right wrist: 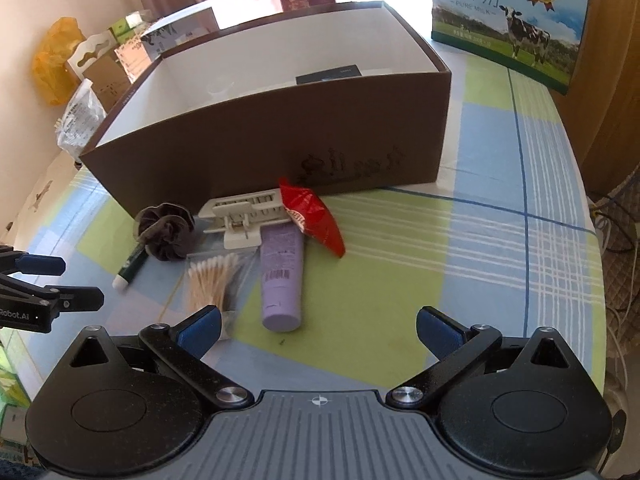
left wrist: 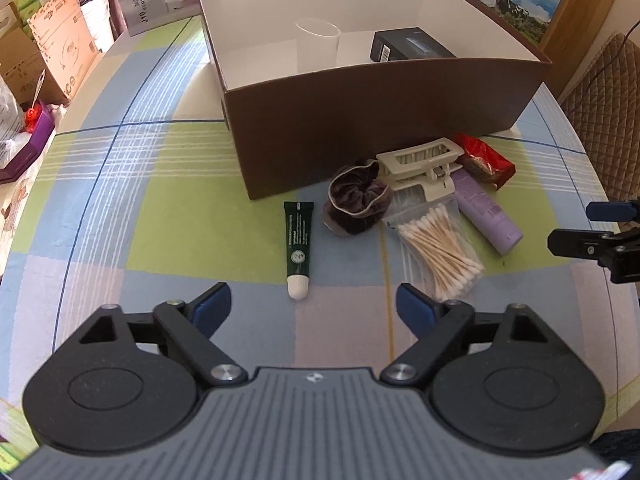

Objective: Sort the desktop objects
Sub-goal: 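Grasp the green tube with the left tool while the right tool grasps the red snack packet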

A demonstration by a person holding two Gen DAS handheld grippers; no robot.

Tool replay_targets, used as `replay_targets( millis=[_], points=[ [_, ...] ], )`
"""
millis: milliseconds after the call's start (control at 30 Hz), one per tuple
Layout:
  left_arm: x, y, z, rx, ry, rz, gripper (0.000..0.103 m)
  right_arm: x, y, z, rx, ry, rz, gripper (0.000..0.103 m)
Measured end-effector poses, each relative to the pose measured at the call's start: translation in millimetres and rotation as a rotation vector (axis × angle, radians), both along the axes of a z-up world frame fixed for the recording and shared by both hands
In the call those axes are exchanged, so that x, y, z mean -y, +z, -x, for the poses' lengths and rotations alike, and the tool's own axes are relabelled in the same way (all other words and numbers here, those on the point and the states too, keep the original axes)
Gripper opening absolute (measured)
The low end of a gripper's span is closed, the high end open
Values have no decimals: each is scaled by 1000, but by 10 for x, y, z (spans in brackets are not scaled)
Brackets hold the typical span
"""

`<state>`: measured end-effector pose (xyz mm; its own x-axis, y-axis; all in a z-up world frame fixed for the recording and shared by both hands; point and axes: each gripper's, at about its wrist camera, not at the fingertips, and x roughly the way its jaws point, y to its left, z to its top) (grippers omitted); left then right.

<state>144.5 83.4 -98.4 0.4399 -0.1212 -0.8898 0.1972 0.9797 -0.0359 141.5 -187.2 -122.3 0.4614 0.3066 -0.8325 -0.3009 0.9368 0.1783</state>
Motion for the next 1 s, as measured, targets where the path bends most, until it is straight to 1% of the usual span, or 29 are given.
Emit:
replay_targets(
  millis=[100,167,300,367,433,500,600,667,767,867,1000],
  points=[
    [-11,-75,-67,4,-7,-6,75,15,-17,-29,-2,-10,3,101],
    [-29,-121,-118,7,-10,-4,69,23,-24,-44,-2,-13,3,101],
    [-47,-218,-229,-1,-25,-2,58,37,-38,-74,-3,-23,6,101],
    [-48,-269,-281,-9,-35,0,46,49,-45,-91,-4,-28,5,101],
    [-39,-316,-329,-9,-43,-3,39,58,-51,-102,-6,-33,5,101],
    [-28,-360,-382,-14,-49,-7,37,63,-55,-111,-7,-34,5,101],
    [-25,-418,-447,-22,-49,-8,29,60,-58,-126,-4,-31,3,101],
    [-30,-452,-480,-25,-44,-8,20,51,-58,-146,-1,-26,1,101],
    [-58,-468,-488,-18,-31,0,13,27,-54,-176,13,-17,2,101],
    [-130,-469,-487,-15,0,10,13,-3,-47,-219,29,-2,1,101],
    [-245,-464,-470,-23,38,4,13,-58,-67,-303,52,25,-7,101]
  ],
)
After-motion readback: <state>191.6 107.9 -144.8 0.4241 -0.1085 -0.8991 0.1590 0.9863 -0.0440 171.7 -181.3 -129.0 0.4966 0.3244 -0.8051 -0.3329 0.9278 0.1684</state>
